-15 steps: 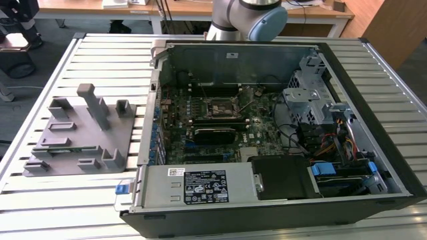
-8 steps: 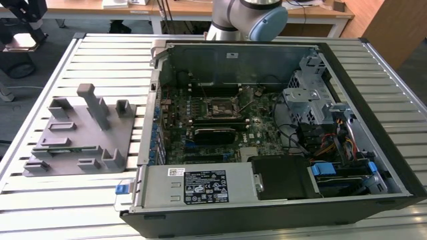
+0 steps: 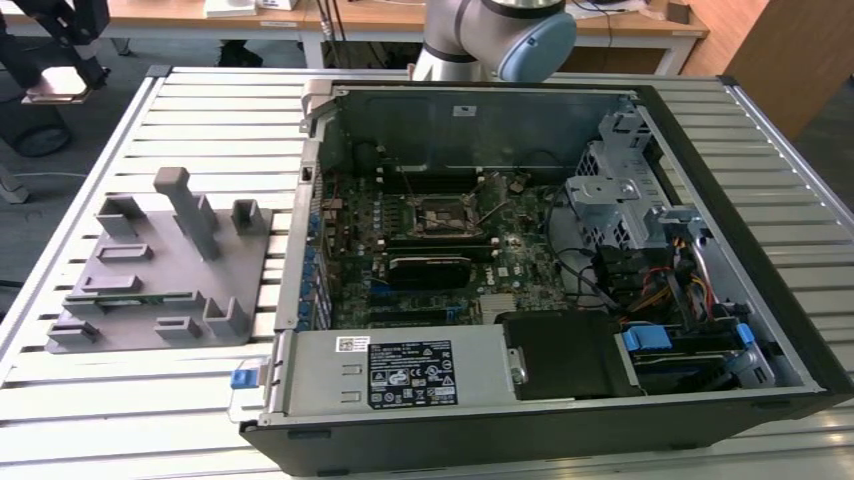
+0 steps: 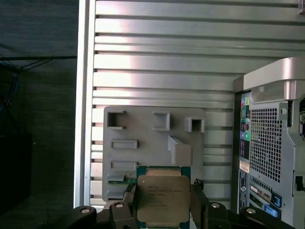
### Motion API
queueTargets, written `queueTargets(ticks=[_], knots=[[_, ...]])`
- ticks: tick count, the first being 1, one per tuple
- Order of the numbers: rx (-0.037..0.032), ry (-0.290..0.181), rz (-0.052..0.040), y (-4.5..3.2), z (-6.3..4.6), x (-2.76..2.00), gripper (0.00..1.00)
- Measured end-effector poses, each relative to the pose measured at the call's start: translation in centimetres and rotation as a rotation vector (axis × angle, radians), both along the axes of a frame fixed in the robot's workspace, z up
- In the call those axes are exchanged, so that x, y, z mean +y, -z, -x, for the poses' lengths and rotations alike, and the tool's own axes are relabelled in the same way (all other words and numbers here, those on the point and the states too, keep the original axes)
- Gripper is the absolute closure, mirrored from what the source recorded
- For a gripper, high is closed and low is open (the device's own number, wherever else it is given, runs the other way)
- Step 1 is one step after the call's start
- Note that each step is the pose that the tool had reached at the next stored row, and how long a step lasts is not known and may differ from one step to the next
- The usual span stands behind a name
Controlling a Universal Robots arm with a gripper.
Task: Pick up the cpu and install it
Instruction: 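Pick up the cpu and move it towards the insertion slot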
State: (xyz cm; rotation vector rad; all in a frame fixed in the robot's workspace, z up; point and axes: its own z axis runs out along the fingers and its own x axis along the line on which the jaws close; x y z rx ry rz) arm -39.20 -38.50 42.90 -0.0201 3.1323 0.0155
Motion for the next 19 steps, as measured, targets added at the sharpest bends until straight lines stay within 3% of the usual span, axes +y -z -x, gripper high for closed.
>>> queueTargets(ticks=[19], knots=[[0.0006, 0.0, 0.0, 0.0, -3.1, 0.0, 0.47]])
